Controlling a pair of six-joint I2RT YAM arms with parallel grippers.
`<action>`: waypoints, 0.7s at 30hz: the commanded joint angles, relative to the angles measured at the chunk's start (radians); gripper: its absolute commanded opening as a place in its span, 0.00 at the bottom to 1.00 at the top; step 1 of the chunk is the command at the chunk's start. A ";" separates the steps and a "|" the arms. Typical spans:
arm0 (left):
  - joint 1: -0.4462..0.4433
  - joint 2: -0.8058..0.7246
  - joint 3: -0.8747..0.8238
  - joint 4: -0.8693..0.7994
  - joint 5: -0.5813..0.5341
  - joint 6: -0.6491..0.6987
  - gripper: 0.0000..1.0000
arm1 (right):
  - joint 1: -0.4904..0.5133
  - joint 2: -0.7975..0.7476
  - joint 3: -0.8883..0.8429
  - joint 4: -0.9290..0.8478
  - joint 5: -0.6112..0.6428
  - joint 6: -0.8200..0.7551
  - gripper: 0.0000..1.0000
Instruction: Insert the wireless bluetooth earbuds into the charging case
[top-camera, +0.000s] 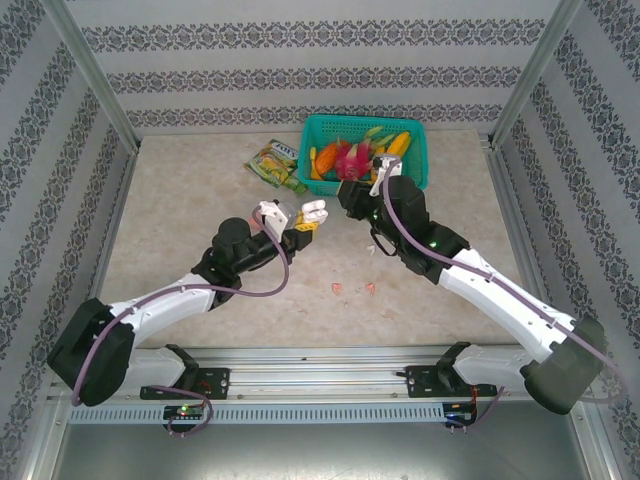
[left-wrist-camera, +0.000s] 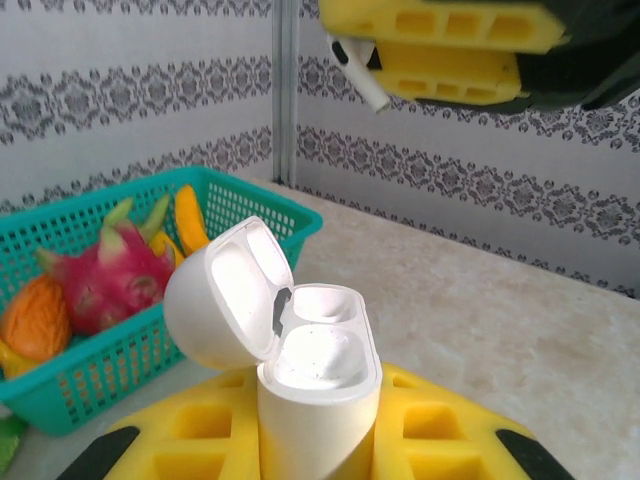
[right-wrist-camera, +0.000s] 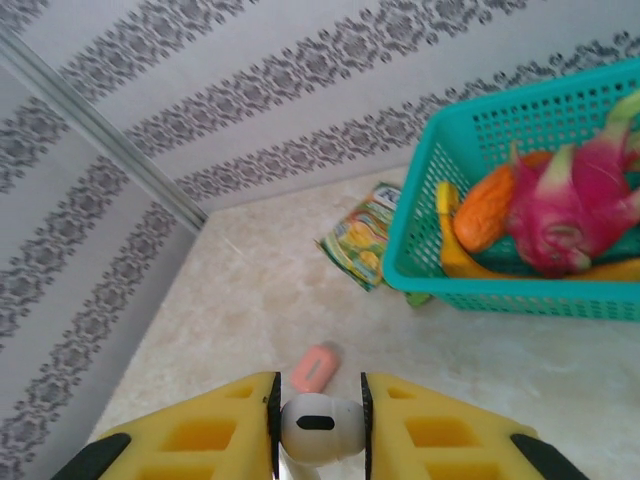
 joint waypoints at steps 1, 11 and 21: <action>-0.022 0.045 -0.017 0.224 -0.063 0.068 0.00 | -0.003 -0.041 -0.031 0.120 -0.045 -0.015 0.27; -0.067 0.179 0.027 0.455 -0.218 0.010 0.00 | 0.036 -0.052 -0.128 0.355 -0.069 0.012 0.27; -0.082 0.213 0.081 0.482 -0.236 -0.027 0.00 | 0.059 0.001 -0.153 0.491 -0.093 0.026 0.27</action>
